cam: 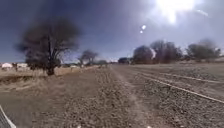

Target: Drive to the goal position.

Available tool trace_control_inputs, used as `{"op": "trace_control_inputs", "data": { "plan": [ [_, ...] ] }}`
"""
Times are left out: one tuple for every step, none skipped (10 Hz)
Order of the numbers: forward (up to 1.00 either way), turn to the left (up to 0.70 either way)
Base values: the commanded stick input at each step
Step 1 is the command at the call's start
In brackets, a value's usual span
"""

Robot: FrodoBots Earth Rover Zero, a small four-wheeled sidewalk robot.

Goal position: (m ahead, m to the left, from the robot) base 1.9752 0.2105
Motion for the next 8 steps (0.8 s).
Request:
{"op": "trace_control_inputs", "data": {
  "plan": [
    [0.66, 0.0],
    [0.66, 0.0],
    [0.66, 0.0],
    [0.67, 0.0],
    [0.68, 0.0],
    [0.7, 0.0],
    [0.7, -0.22],
    [0.7, -0.07]
  ]
}}
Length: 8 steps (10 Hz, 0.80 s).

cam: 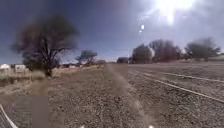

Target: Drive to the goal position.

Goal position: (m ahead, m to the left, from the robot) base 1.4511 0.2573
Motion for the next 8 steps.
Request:
{"op": "trace_control_inputs", "data": {
  "plan": [
    [0.7, 0.0],
    [0.7, 0.0],
    [0.7, 0.0],
    [0.7, 0.0],
    [0.7, 0.0],
    [0.7, 0.0],
    [0.7, 0.0],
    [0.7, 0.0]
  ]
}}
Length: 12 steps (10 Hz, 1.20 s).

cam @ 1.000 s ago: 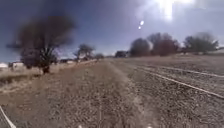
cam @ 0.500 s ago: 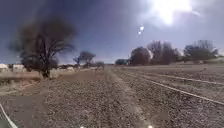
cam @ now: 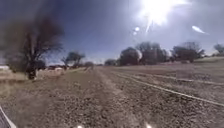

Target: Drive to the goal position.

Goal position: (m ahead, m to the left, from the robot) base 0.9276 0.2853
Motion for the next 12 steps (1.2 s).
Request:
{"op": "trace_control_inputs", "data": {
  "plan": [
    [0.7, 0.0],
    [0.7, 0.0],
    [0.7, 0.0],
    [0.7, 0.0],
    [0.7, 0.0],
    [0.7, 0.0],
    [0.7, 0.0],
    [0.7, 0.0],
    [0.7, 0.0],
    [0.7, 0.0],
    [0.7, 0.0],
    [0.7, 0.0]
  ]
}}
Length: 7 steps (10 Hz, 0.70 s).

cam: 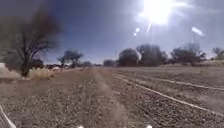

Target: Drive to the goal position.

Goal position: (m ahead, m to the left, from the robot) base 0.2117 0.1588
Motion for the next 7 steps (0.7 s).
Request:
{"op": "trace_control_inputs", "data": {
  "plan": [
    [0.7, 0.0],
    [0.7, 0.0],
    [0.7, 0.0],
    [0.7, 0.0],
    [0.7, 0.0],
    [0.7, 0.0],
    [0.7, 0.0]
  ]
}}
